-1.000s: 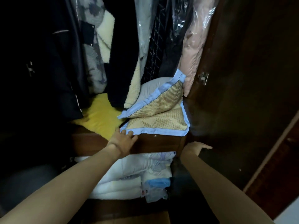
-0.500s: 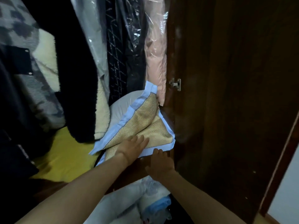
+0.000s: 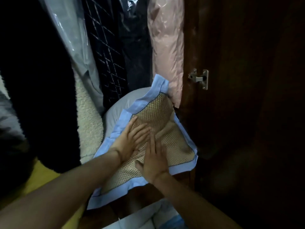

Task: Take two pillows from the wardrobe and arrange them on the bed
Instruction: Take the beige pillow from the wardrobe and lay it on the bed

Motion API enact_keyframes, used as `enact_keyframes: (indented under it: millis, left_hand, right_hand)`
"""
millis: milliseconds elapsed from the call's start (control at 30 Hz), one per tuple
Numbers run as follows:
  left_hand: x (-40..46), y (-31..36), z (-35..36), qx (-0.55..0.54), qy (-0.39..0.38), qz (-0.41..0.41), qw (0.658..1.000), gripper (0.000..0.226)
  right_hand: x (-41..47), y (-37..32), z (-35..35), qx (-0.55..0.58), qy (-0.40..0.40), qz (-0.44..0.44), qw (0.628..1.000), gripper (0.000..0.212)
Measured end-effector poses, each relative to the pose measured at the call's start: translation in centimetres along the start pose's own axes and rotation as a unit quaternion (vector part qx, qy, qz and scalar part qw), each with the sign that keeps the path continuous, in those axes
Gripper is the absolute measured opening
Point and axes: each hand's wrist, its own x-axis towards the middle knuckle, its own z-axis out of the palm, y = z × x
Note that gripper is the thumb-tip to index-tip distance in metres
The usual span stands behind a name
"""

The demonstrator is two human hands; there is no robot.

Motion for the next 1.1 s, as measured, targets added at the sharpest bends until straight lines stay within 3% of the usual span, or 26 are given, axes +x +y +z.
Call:
enact_keyframes:
  millis: [133, 233, 333, 400, 500, 633, 733, 833, 933, 1100]
  left_hand:
    - [0.7, -5.9, 2.3, 0.008, 0.063, -0.015, 0.998, 0.074]
    - [0.9, -9.3, 3.5, -0.052, 0.098, 0.005, 0.994, 0.064]
    - [1.1, -9.5, 4.0, -0.023, 0.152, 0.138, 0.978, 0.072]
    - [1.2, -8.8, 4.4, 0.056, 0.140, 0.227, 0.962, 0.071]
    - [1.9, -8.5, 4.7, 0.070, 0.114, 0.178, 0.975, 0.058]
    - [2.6, -8.4, 4.8, 0.089, 0.132, 0.082, 0.984, 0.080]
    - [3.0, -8.2, 5.1, 0.099, 0.172, 0.027, 0.980, 0.081]
    - [3.5, -8.7, 6.3, 0.162, 0.143, 0.040, 0.976, 0.077]
    - [3.7, -10.0, 7.0, 0.175, 0.149, 0.079, 0.970, 0.052]
    - [3.7, -10.5, 5.4, 0.104, 0.197, 0.093, 0.971, 0.036]
  right_hand:
    - [2.0, -1.2, 1.6, 0.015, -0.052, 0.092, 0.994, 0.124]
    - [3.5, -2.7, 2.2, 0.010, -0.064, 0.142, 0.988, 0.133]
    - [5.0, -4.3, 2.8, -0.009, -0.065, 0.184, 0.981, 0.138]
    - [5.9, -5.0, 3.3, -0.017, -0.037, 0.205, 0.978, 0.140]
    - [6.8, -5.7, 4.4, 0.005, -0.004, 0.226, 0.974, 0.139]
    - [7.3, -6.3, 5.6, -0.012, 0.010, 0.245, 0.969, 0.118]
    - [7.2, -5.8, 5.7, -0.012, 0.052, 0.260, 0.964, 0.076]
    - [7.0, -4.7, 5.2, 0.024, 0.079, 0.256, 0.963, 0.041]
    - [6.5, -3.6, 3.7, 0.043, 0.088, 0.237, 0.967, 0.032]
    - [2.3, -2.2, 0.5, 0.024, 0.155, 0.187, 0.970, 0.024]
